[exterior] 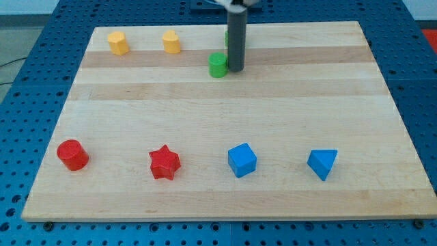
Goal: Move the green circle above the red star
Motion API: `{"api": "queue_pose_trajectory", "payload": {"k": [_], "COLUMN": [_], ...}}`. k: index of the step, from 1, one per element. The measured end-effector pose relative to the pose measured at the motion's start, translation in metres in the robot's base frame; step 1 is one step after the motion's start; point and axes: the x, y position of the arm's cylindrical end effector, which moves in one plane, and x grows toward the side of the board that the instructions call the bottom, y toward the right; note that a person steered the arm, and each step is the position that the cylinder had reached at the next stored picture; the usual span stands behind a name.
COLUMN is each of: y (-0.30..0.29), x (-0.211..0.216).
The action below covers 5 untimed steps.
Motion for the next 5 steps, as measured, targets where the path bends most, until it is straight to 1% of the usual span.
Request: {"api": "queue_pose_trajectory", "payload": {"k": [1,2,3,4,5], "y": [0.000,0.026,-0.049,-0.098,-0.121], "x": [-0.004,-0.035,-0.038,-0.031,-0.024]}}
